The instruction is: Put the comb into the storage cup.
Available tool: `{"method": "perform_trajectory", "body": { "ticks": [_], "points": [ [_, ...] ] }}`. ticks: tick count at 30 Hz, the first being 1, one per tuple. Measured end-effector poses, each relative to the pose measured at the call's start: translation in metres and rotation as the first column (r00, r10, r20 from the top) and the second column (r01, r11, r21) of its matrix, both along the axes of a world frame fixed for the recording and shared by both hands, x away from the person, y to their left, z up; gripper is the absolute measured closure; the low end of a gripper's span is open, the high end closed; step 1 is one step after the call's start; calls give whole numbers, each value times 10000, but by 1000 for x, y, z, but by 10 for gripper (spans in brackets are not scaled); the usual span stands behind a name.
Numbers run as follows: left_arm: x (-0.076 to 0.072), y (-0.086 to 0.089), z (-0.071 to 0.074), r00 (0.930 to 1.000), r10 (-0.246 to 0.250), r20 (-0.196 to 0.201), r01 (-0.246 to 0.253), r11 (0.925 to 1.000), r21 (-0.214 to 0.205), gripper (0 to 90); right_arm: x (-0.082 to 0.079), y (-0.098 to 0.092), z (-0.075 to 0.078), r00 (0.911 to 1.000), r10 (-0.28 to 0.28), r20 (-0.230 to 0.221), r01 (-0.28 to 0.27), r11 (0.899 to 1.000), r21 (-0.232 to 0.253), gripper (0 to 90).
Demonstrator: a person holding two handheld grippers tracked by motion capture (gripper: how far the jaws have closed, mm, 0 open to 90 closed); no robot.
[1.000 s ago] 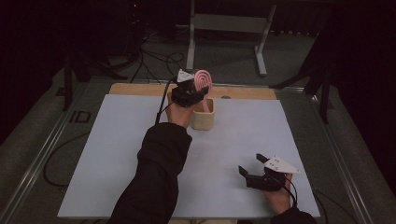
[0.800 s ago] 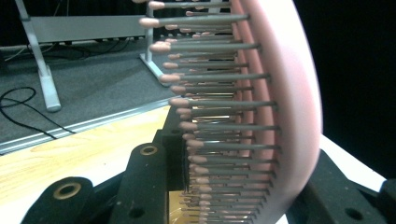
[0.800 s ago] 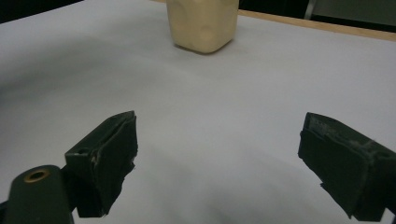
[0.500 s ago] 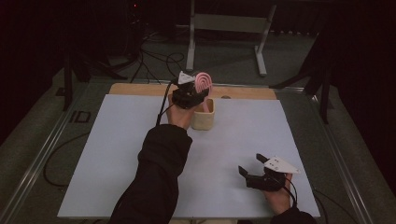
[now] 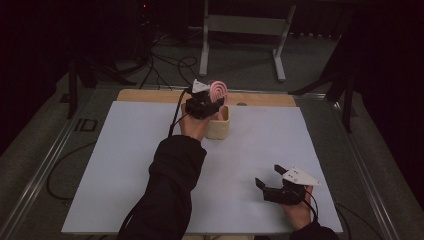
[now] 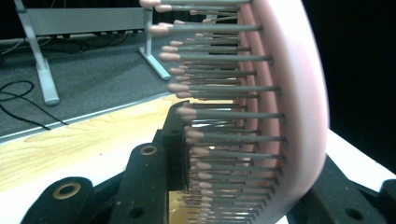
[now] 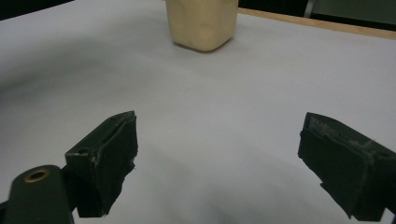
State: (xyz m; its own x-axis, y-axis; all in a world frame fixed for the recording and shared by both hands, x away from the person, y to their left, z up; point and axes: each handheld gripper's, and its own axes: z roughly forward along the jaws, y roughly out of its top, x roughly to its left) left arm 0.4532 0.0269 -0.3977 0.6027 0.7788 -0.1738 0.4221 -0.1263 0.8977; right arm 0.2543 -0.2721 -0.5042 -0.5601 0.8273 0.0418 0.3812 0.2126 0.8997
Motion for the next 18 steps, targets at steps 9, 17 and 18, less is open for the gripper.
{"method": "perform_trajectory", "body": {
  "ticks": [9,17,18],
  "points": [
    [1,3,-11,9997,76,-251,-77,10000,-38,644,0,0,0,10000,27,-7,-27,10000,-16,116],
    [1,1,-14,9995,89,-310,-90,10000,-22,644,0,0,-1,10000,28,-5,-28,10000,-1,116],
    [1,1,-15,9995,92,-315,-92,10000,-14,644,0,0,-1,10000,23,-3,-23,10000,-3,116]
  ]
}}
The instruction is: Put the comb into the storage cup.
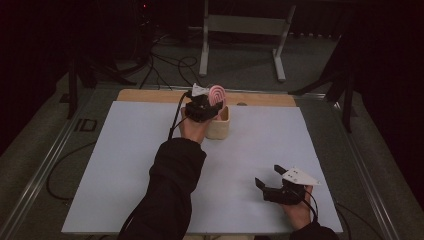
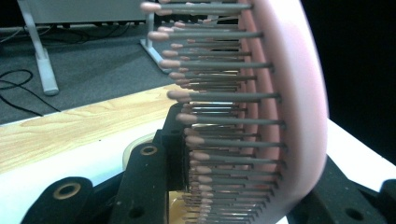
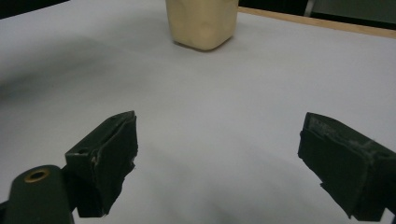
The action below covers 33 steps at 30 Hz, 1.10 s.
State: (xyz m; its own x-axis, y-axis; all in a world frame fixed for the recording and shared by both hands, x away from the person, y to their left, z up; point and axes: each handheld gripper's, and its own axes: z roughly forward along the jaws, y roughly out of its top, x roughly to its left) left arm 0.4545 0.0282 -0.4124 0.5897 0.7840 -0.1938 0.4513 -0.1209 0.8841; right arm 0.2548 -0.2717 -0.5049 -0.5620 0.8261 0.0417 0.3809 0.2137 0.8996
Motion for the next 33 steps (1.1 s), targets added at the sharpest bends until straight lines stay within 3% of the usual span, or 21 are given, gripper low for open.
{"method": "perform_trajectory", "body": {
  "ticks": [33],
  "points": [
    [3,2,-7,9997,130,-205,-131,9999,-77,642,0,0,0,10000,-18,10,18,10000,-3,116]
  ]
}}
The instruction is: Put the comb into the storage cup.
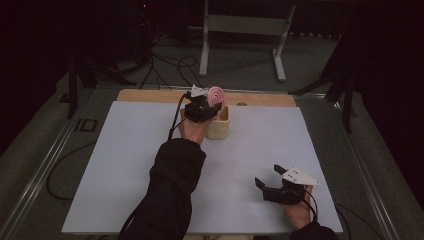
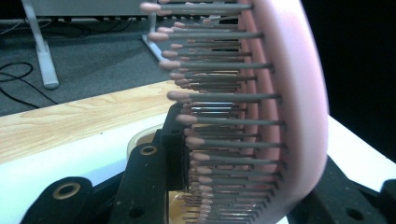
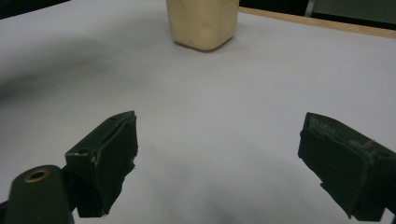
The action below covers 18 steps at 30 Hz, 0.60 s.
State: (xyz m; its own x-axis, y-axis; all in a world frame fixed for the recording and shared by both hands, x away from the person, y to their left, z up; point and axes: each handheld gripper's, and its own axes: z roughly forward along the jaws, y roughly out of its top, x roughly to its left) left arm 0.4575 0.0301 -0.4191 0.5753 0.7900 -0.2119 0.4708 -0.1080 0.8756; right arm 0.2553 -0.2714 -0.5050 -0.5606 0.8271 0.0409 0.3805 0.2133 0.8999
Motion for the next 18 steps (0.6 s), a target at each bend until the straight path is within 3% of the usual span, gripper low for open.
{"method": "perform_trajectory", "body": {
  "ticks": [18],
  "points": [
    [2,3,0,10000,-11,-48,11,10000,59,639,0,0,0,10000,12,4,-12,10000,-3,116]
  ]
}}
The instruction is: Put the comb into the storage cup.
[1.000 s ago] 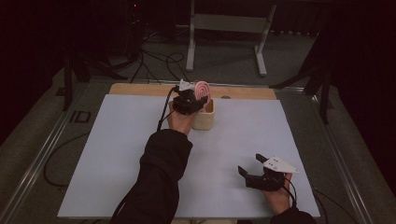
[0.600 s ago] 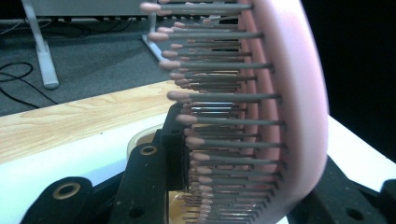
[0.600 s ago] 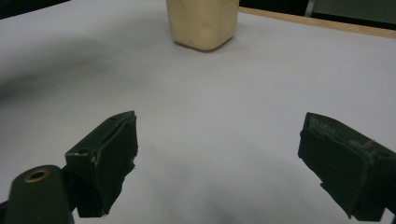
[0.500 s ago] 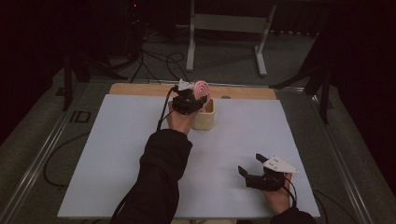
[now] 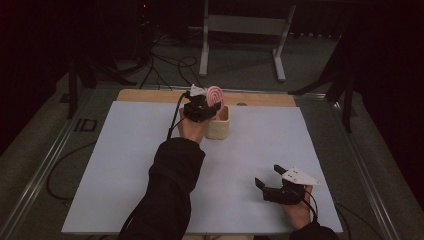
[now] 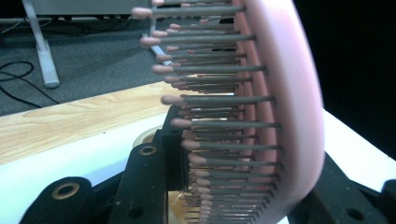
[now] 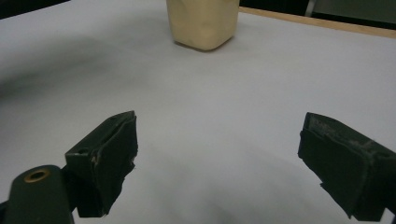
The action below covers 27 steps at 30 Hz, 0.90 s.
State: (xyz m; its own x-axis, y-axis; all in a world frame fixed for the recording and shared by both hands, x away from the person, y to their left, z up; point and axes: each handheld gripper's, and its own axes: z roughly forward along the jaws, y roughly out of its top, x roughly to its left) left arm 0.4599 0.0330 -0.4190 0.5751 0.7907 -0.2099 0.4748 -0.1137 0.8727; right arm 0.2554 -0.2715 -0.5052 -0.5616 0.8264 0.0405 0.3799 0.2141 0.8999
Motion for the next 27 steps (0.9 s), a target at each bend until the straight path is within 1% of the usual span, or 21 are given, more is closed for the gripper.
{"method": "perform_trajectory", "body": {
  "ticks": [13,19,22,27],
  "points": [
    [1,2,0,10000,49,-9,-49,10000,82,635,0,0,0,10000,3,-4,-3,10000,3,116],
    [1,3,0,10000,84,16,-84,9998,204,632,-1,1,0,10000,39,-29,-39,10000,4,116],
    [1,3,-1,9999,96,62,-98,9993,373,629,-1,1,0,10000,35,-35,-35,10000,23,116],
    [2,4,-2,9999,167,33,-168,9992,366,626,-1,1,0,10000,42,-38,-42,10000,11,116]
  ]
}}
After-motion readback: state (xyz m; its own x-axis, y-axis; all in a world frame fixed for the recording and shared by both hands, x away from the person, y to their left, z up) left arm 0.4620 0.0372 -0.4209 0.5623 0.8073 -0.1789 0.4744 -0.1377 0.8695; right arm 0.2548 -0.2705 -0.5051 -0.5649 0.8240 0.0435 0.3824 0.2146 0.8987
